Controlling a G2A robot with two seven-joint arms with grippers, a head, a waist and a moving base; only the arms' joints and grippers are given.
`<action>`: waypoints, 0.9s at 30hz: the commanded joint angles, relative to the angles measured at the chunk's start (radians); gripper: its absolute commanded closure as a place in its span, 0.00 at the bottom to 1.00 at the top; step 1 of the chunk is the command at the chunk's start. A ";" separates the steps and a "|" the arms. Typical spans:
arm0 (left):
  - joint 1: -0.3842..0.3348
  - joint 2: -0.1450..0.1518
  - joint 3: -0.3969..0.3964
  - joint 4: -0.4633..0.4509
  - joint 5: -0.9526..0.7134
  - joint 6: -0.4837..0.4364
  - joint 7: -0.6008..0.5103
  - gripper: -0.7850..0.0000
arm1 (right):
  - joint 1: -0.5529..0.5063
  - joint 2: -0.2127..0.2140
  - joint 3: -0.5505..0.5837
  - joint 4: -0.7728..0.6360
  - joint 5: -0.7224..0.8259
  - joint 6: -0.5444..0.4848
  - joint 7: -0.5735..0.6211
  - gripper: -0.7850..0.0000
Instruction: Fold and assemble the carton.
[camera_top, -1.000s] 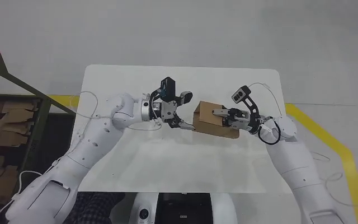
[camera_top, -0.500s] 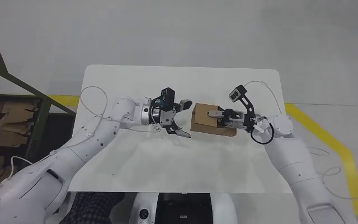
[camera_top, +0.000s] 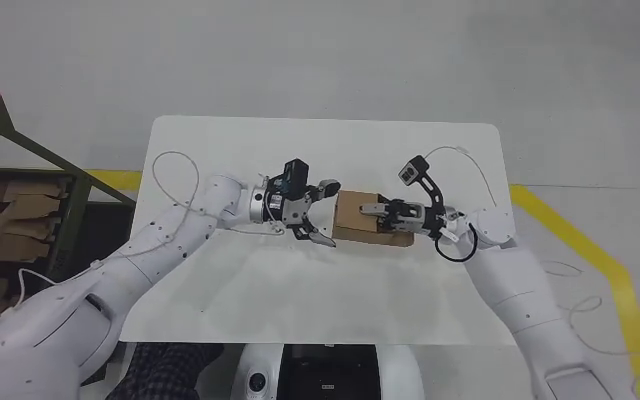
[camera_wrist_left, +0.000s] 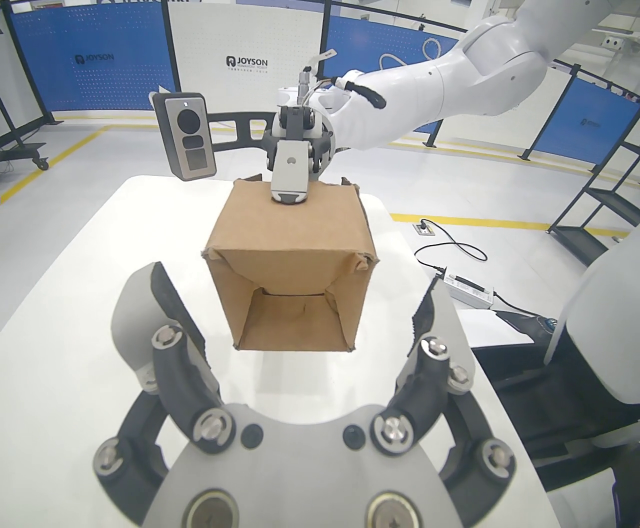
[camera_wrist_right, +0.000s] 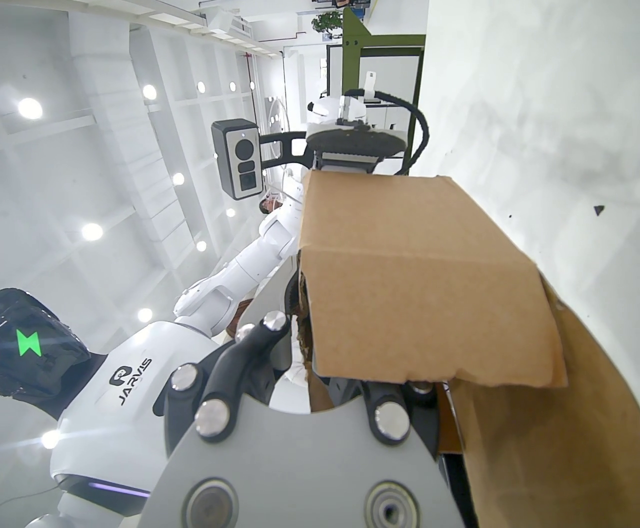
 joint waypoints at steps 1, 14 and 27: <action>-0.007 -0.006 0.012 0.002 -0.018 0.000 -0.018 0.00 | -0.003 0.000 -0.002 -0.008 -0.007 -0.002 -0.005 1.00; -0.027 -0.030 0.041 0.000 -0.063 0.000 -0.069 0.00 | -0.020 0.001 -0.004 -0.042 -0.023 0.001 -0.017 1.00; -0.031 -0.033 0.059 0.009 -0.124 0.000 -0.085 0.13 | -0.034 0.004 0.005 -0.059 -0.040 0.010 -0.038 1.00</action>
